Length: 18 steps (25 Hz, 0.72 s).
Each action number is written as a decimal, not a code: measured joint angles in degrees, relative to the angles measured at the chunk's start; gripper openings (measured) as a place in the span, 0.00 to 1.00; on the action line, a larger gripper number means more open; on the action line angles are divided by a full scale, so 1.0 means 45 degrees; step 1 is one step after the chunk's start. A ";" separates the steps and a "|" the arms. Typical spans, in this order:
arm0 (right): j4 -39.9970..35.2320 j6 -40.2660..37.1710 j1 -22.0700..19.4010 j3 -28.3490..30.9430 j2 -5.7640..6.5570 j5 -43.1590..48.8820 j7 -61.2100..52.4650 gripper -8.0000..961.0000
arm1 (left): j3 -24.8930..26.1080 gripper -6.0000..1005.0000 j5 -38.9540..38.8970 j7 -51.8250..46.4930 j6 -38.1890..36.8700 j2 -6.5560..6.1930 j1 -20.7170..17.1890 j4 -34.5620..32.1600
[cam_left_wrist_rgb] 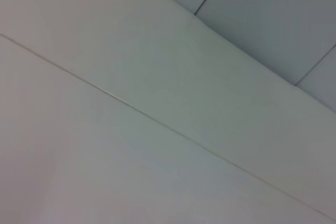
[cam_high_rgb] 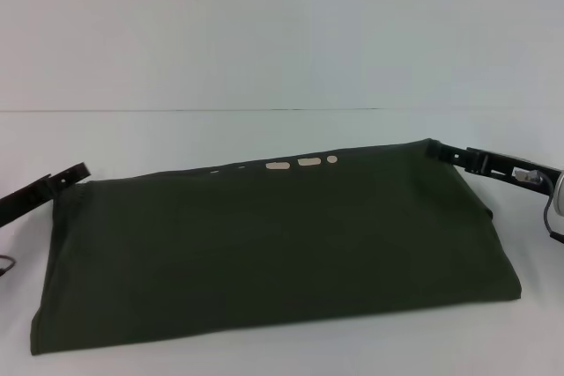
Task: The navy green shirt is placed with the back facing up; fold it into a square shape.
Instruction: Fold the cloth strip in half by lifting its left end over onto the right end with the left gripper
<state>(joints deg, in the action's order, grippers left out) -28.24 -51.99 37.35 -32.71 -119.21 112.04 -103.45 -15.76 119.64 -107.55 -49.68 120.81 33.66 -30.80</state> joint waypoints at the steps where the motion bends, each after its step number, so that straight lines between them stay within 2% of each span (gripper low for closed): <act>1: 0.0000 -0.0160 -0.0038 -0.0004 0.0018 -0.0047 0.0144 0.97 | 0.0001 0.71 0.0000 -0.0012 -0.0144 -0.0089 -0.0090 -0.0004; 3: -0.0018 -0.0597 -0.0114 -0.0034 0.0086 -0.0075 0.0357 0.97 | 0.0005 0.73 0.0000 -0.0055 -0.0711 -0.0272 -0.0286 -0.0011; 6: -0.0204 -0.1467 -0.0284 -0.0108 0.0264 -0.0012 0.0336 0.97 | -0.0109 0.75 0.0048 -0.0305 -0.2280 -0.0710 -0.0604 -0.0012; 10: -0.0796 -0.3185 -0.0836 -0.0478 0.0646 0.0025 0.0429 0.97 | -0.0829 0.77 0.0131 -0.1453 -0.4842 -0.1611 -0.1149 -0.0002; 12: -0.1399 -0.4287 -0.1456 -0.0871 0.0849 0.0036 0.0476 0.97 | -0.1409 0.77 0.0180 -0.2324 -0.6120 -0.2180 -0.1451 -0.0019; 13: -0.1399 -0.4287 -0.1456 -0.0871 0.0849 0.0036 0.0476 0.97 | -0.1573 0.77 0.0252 -0.2649 -0.6558 -0.2378 -0.1556 -0.0057; 15: -0.1667 -0.5079 -0.1865 -0.0956 0.0942 0.0039 0.0578 0.97 | -0.1669 0.77 0.0666 -0.3269 -0.7400 -0.2616 -0.1728 -0.0350; 18: -0.1814 -0.6238 -0.2339 -0.0965 0.1037 0.0044 0.1140 0.97 | -0.1668 0.77 0.1564 -0.3758 -0.8186 -0.2656 -0.1874 -0.0982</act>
<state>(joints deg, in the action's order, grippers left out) -36.40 -80.06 26.82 -37.05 -114.55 112.24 -98.32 -23.27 126.68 -124.46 -86.52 108.86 25.23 -35.22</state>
